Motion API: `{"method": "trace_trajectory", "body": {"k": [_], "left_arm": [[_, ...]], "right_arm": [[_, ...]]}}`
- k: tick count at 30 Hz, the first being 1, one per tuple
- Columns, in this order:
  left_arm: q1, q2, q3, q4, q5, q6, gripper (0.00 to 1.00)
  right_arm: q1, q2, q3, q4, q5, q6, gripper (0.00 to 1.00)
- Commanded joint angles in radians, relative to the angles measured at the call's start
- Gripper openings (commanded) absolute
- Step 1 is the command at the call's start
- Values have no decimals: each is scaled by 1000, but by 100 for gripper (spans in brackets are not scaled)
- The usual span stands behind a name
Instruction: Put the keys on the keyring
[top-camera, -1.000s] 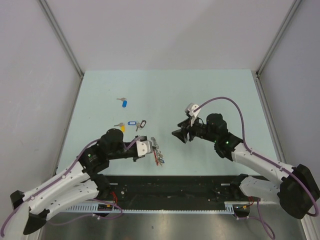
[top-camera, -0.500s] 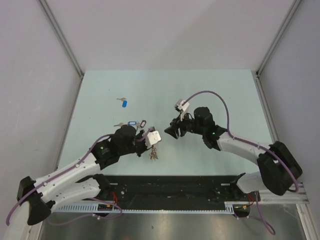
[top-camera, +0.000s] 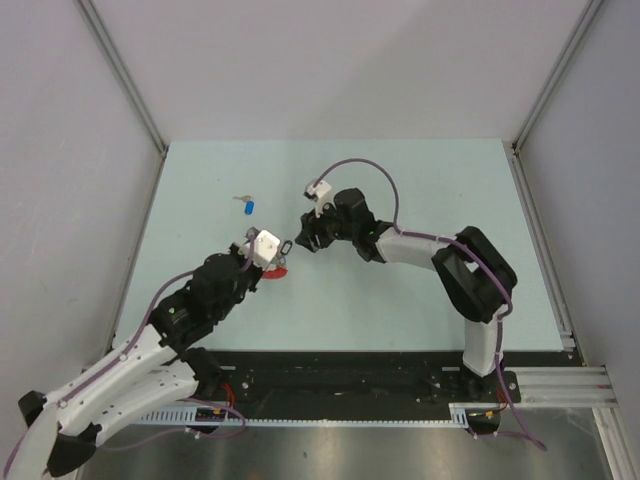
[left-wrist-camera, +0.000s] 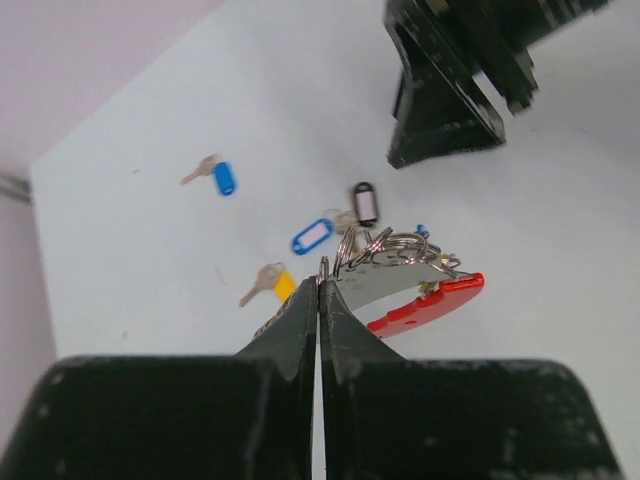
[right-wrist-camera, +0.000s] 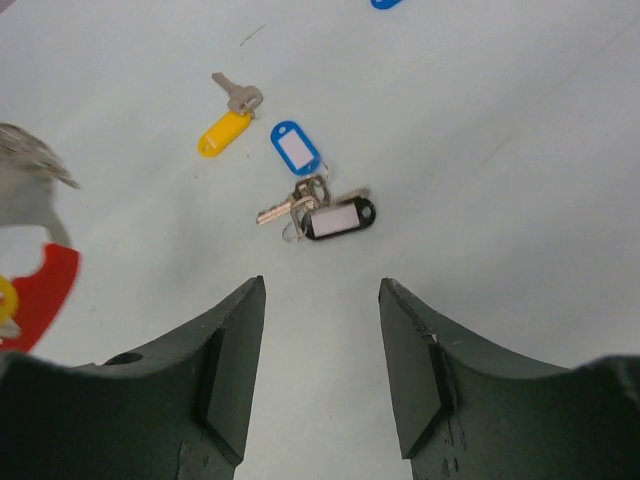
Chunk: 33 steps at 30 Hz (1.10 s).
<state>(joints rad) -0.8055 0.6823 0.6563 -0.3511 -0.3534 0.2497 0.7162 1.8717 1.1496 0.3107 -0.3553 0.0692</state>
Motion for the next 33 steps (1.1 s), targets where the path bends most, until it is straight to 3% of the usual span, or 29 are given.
{"method": "trace_trajectory", "body": {"k": [1, 9, 16, 33], "left_arm": [[48, -81, 19, 60, -216, -35, 0], [126, -178, 0, 95, -208, -40, 0], [135, -190, 2, 92, -193, -41, 0], [138, -198, 0, 93, -150, -44, 0]], "right_arm": [[51, 127, 171, -42, 42, -49, 54], [92, 354, 464, -168, 67, -66, 50], [101, 464, 622, -265, 99, -89, 43], [92, 517, 657, -306, 4, -74, 22]]}}
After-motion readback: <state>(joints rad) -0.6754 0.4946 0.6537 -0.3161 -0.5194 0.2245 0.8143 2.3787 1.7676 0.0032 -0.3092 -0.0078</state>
